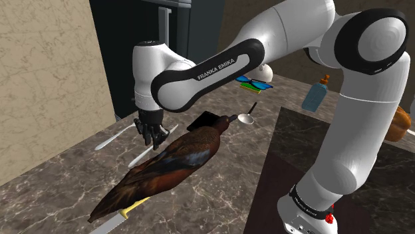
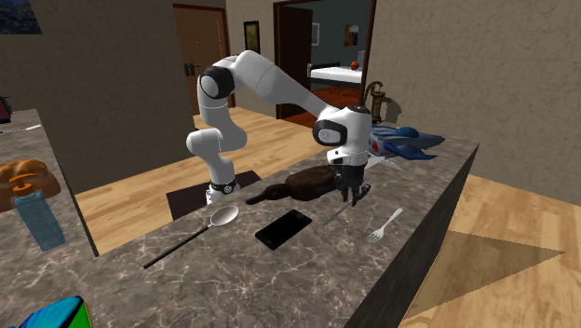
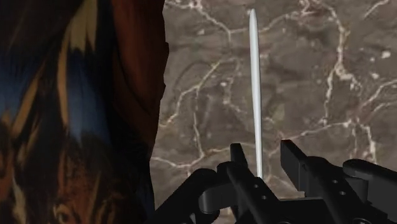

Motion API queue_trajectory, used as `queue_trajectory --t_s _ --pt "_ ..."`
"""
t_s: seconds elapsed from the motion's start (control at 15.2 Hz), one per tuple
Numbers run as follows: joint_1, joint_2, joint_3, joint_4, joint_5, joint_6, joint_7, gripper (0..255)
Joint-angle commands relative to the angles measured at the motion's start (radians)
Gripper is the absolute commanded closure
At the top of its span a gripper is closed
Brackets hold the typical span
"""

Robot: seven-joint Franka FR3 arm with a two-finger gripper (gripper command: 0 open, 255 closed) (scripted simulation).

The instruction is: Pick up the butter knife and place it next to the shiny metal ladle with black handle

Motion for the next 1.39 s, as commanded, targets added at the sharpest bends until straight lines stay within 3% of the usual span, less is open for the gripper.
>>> queue_trajectory --t_s 0.0,0.46,1.32 --pt "0.0 0.0 0.0 0.0 0.0 0.0 0.0 255" --pt "0.0 0.0 0.0 0.0 0.0 0.0 0.0 255" --pt "-0.027 -0.085 0.03 0.09 0.076 -0.151 -0.045 255"
